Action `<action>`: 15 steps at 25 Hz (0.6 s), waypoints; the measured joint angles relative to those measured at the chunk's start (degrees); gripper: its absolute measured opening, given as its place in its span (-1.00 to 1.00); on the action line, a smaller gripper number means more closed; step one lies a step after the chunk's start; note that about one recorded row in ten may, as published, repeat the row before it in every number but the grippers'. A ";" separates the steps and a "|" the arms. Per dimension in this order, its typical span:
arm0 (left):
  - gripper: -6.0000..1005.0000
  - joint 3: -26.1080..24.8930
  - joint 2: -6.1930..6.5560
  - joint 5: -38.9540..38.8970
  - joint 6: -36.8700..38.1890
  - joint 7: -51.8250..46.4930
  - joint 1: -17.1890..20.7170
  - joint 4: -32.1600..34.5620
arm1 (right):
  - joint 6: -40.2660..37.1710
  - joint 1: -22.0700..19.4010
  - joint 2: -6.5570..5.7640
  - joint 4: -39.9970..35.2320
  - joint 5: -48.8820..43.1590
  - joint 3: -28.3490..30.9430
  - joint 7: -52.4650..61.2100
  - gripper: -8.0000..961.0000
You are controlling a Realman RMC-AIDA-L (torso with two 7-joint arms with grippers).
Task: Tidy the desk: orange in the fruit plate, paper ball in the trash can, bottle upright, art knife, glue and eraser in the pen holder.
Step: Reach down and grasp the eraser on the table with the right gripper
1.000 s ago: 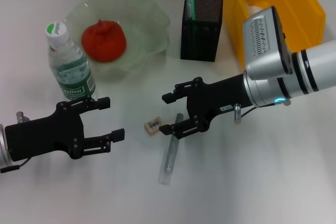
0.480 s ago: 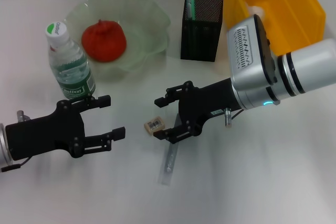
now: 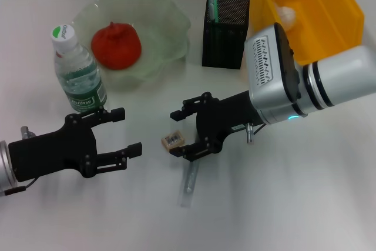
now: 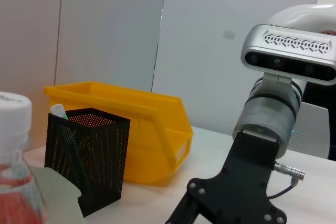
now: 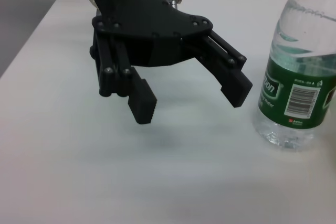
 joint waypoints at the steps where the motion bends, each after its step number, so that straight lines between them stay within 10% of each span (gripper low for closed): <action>1: 0.68 -0.03 -0.08 -0.03 -0.02 0.00 0.01 -0.03 | 0.52 0.29 0.00 0.53 0.01 0.00 -0.26 0.58; 12: 0.68 -0.82 -0.67 -0.17 -0.15 0.00 0.47 -0.16 | 3.09 1.56 0.00 3.28 0.05 0.01 -2.42 0.55; 15: 0.68 -0.84 -0.84 -0.17 -0.23 0.01 0.56 -0.05 | 3.76 1.67 0.00 3.82 0.05 0.01 -2.83 0.12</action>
